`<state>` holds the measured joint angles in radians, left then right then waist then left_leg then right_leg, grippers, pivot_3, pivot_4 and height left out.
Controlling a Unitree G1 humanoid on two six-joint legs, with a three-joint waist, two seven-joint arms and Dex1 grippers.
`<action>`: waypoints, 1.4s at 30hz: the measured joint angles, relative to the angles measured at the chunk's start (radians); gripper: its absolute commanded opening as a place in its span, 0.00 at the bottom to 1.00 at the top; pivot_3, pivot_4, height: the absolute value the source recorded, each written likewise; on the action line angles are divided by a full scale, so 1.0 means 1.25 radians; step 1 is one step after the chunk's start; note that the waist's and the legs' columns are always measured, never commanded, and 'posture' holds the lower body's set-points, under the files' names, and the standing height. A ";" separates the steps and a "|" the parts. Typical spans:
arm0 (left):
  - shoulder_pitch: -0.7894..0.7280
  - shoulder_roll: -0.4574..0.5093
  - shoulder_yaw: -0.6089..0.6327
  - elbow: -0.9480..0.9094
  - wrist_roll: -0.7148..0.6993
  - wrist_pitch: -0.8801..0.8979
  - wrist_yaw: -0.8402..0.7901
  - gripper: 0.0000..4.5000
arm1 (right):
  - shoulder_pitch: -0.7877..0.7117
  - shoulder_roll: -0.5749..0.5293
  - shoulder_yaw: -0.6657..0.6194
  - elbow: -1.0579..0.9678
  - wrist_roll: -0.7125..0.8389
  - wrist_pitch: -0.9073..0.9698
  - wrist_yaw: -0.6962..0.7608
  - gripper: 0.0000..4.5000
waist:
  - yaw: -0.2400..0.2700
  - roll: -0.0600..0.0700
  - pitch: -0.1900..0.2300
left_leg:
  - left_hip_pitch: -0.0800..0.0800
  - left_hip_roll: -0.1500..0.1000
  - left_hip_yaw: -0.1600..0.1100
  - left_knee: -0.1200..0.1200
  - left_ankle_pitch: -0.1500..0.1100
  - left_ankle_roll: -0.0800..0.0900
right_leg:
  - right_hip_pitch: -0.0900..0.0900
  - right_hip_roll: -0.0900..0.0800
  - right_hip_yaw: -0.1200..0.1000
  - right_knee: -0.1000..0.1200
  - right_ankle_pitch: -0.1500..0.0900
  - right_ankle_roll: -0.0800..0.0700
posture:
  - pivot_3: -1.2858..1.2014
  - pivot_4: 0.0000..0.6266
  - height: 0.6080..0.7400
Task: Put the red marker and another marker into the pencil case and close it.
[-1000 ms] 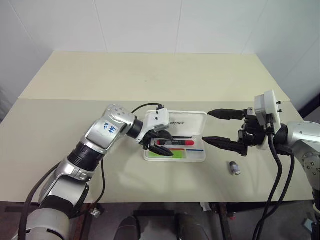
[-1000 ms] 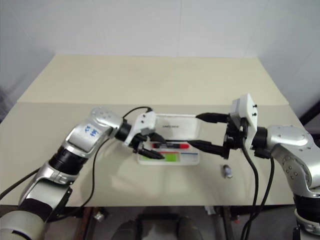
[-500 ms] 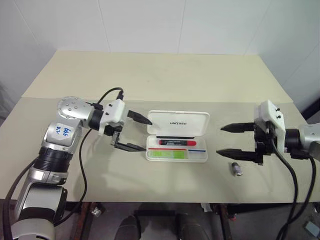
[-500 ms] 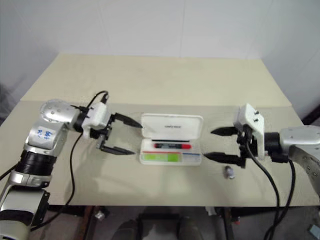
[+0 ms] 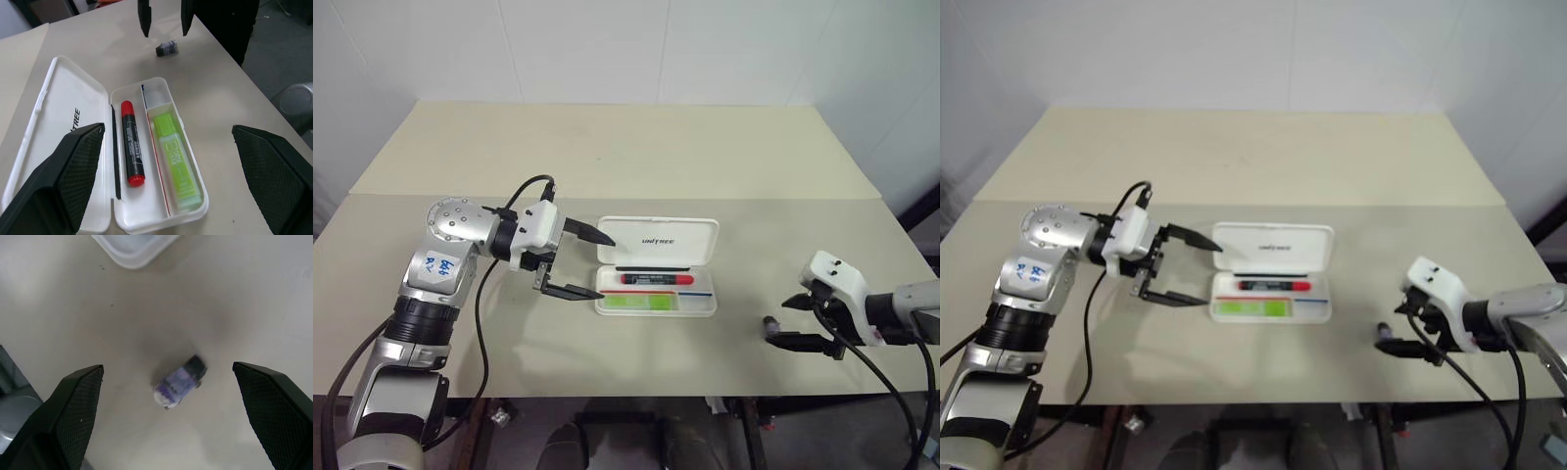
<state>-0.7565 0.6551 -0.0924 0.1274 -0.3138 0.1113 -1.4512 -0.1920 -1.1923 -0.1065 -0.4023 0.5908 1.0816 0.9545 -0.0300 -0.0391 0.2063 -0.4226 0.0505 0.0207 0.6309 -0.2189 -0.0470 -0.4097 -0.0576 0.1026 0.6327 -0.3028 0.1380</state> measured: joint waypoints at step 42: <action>0.075 0.013 0.014 -0.093 -0.012 0.034 0.091 1.00 | -0.233 0.171 0.055 0.109 0.109 0.423 -0.337 0.17 | -0.001 0.000 0.000 | -0.001 0.000 0.001 -0.001 0.000 0.001 | 0.000 0.000 0.001 -0.003 0.001 -0.001 | 0.52 0.24 1.00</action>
<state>-0.6623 0.6717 -0.0754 0.0112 -0.3283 0.1539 -1.3374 -0.4827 -0.9783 -0.0372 -0.2656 0.7268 1.6108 0.5330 -0.0316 -0.0393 0.2062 -0.4233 0.0506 0.0222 0.6293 -0.2193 -0.0458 -0.4096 -0.0576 0.1039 0.6283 -0.3021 0.1372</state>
